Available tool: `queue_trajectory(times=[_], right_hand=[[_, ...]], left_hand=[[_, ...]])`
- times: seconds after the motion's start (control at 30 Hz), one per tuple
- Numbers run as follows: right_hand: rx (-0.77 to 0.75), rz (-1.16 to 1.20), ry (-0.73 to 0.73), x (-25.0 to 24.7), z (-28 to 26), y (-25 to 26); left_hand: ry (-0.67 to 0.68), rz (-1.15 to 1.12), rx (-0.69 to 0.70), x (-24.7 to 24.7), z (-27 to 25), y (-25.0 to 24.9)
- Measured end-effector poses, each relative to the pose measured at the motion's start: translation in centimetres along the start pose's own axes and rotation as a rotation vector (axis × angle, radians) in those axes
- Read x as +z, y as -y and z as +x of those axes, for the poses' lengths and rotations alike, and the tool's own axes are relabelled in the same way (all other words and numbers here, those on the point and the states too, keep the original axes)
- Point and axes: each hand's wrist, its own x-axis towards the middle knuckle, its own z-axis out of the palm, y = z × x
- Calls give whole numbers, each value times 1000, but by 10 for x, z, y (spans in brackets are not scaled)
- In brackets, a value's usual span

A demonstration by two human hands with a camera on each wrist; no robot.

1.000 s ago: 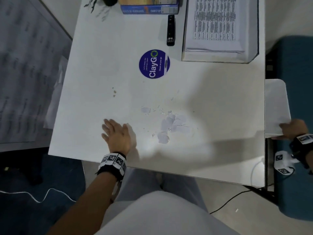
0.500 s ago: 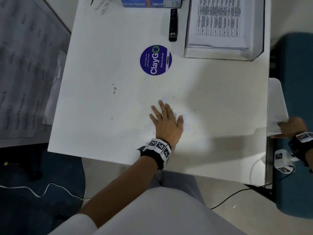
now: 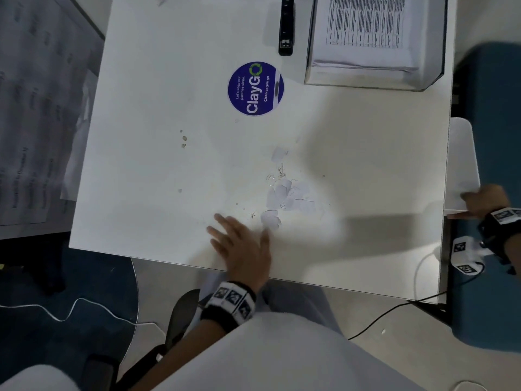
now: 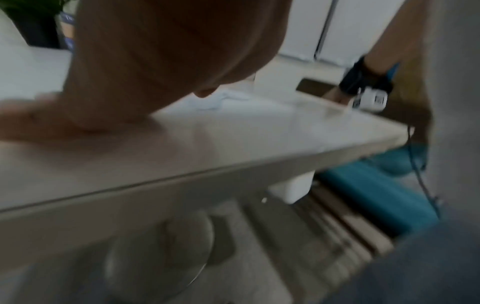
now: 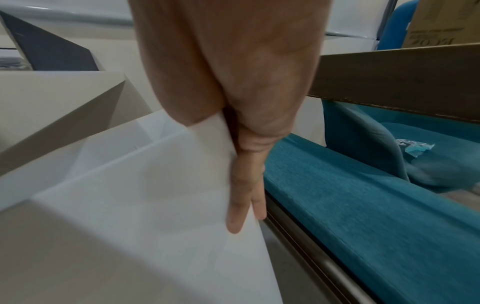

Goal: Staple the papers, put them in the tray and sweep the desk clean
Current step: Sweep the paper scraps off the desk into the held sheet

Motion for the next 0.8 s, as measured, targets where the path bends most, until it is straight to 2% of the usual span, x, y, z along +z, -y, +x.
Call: queue_trajectory(times=[0.17,0.23,0.3,0.33,0.43,0.47,0.5,0.6,0.67,0.7,0.8], right_hand=[[4,53,13,-2,4,-2],[-17,77,16,-4,17,-10],[-24,85,-4,-4,59,-33],[-25,64,22,-5,57,-32],[-37,77,11,-9,45,-26],[-50,53,10,-10,23,-12],[-38,48,16,-10,34,-16],[-10,49,36,-13,7,-1],[-23,15,18,-12,-7,6],[-34,-2,19,-13,-8,8],[-80,-1,32,-13,-6,12]], left_hand=[[0,27,262,15,-2,-73],[19,18,316,17,1,-99],[53,17,342,16,5,-119],[68,15,354,13,6,-124],[48,26,452,-4,10,-118],[24,25,488,-10,13,-110],[-6,22,502,-19,19,-99],[-74,27,373,-45,49,-64],[-67,18,277,-56,69,-53],[-54,31,277,-56,75,-54],[-12,120,422,-39,76,-84]])
